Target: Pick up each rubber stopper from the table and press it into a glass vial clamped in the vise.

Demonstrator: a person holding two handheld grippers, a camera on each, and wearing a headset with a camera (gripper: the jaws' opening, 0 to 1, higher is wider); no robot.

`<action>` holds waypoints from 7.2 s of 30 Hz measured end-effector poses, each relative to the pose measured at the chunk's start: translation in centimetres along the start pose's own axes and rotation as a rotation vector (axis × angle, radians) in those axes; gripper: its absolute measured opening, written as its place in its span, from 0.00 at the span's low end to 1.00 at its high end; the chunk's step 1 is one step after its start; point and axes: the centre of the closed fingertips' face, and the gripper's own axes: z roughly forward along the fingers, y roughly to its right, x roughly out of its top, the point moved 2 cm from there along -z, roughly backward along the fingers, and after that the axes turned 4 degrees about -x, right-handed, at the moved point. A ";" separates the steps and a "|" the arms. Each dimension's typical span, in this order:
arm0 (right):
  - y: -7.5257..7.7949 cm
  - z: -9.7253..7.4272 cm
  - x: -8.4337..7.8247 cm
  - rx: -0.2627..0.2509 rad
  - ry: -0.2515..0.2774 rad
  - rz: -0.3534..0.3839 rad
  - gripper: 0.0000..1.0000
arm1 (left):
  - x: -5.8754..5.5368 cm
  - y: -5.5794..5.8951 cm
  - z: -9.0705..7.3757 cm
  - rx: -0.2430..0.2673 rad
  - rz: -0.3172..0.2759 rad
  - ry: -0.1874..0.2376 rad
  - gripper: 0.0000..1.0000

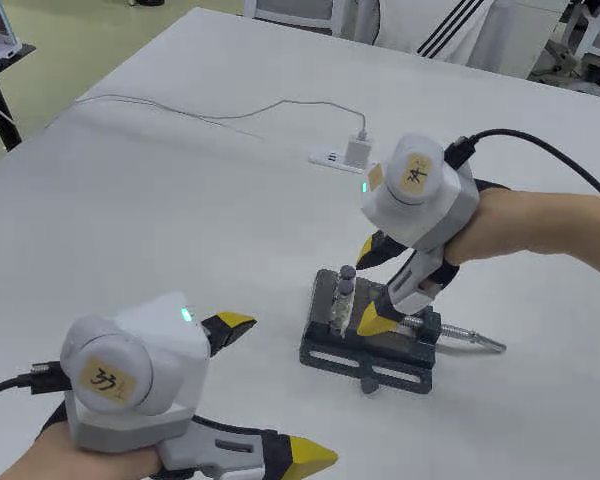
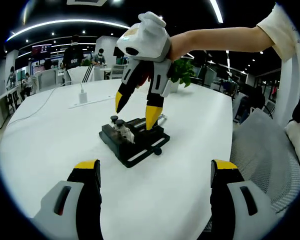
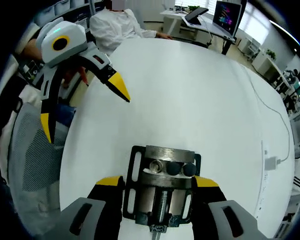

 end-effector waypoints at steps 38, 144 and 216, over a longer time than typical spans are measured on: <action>-6.2 -0.2 -4.0 -0.008 0.058 0.051 0.54 | -0.7 0.7 0.4 -0.018 0.035 -0.029 0.88; -14.7 -3.2 -13.7 -0.196 0.413 0.692 0.91 | -2.5 0.5 12.1 -0.170 0.616 -0.433 0.10; -12.8 -2.4 -2.3 -0.187 0.430 0.456 0.24 | -0.6 6.8 6.0 -0.318 0.731 -0.371 0.08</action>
